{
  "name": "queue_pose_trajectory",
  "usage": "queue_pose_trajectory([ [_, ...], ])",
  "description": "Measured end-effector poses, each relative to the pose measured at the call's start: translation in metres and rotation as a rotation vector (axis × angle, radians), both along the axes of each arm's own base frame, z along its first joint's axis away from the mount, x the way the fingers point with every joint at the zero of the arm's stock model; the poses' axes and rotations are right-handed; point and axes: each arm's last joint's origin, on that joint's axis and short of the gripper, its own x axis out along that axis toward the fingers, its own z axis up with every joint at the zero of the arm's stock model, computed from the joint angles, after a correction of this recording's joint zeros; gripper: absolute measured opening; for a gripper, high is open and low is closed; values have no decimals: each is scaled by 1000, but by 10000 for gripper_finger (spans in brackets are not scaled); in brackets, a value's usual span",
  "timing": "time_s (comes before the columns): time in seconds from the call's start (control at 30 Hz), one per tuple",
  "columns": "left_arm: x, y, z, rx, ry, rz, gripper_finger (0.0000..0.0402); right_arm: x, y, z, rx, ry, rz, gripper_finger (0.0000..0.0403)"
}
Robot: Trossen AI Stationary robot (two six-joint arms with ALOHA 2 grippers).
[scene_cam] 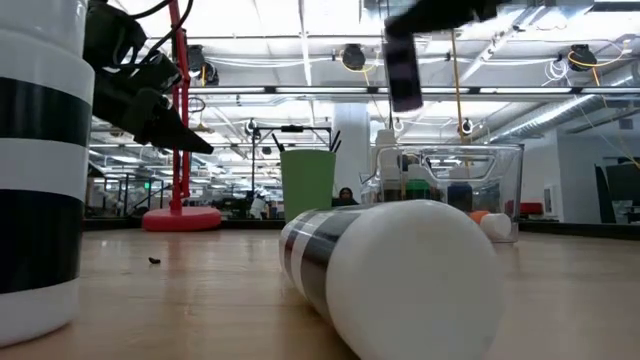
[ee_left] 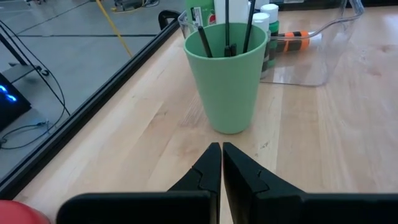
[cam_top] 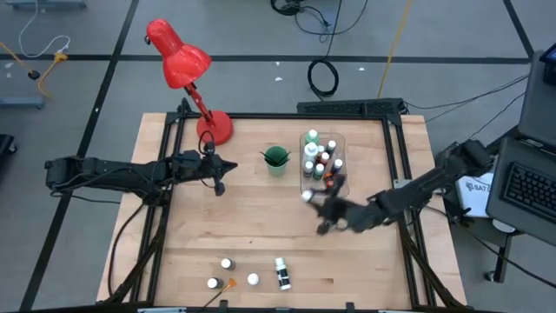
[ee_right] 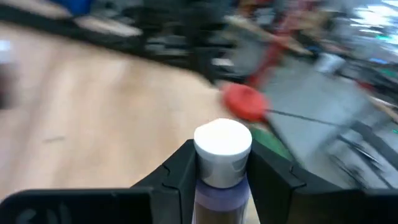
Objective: Pick & Place Paint Supplies
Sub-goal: Put the purple paint bottle into the transparent bin
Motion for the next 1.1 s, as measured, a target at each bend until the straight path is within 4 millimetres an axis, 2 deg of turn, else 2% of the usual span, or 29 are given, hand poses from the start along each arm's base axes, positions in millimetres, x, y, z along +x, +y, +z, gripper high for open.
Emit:
queue_pose_trajectory([
  [0.13, 0, -1, 0, 3, -4, -29, 19, -30, -34, -30, 49, -143, -107, 106],
  [0.2, 1, -1, 1, 9, -5, -43, 19, -39, -49, -41, 87, -208, -116, 106],
  [0.27, 1, -1, 1, 8, -5, -47, 19, -42, -63, -49, 131, -251, -87, 106],
  [0.47, 0, -1, 0, 0, -1, -47, 19, -30, -89, -69, 253, -166, 23, 106],
  [0.63, 0, -1, -1, -15, 13, -45, 19, -20, -101, -79, 277, -130, 33, 106],
  [0.87, 0, -2, -2, -11, 20, -47, 19, -19, -117, -83, 331, -125, -6, 108],
  [1.1, 0, -2, -2, -9, 22, -48, 19, -20, -117, -87, 345, -68, 54, 111],
])
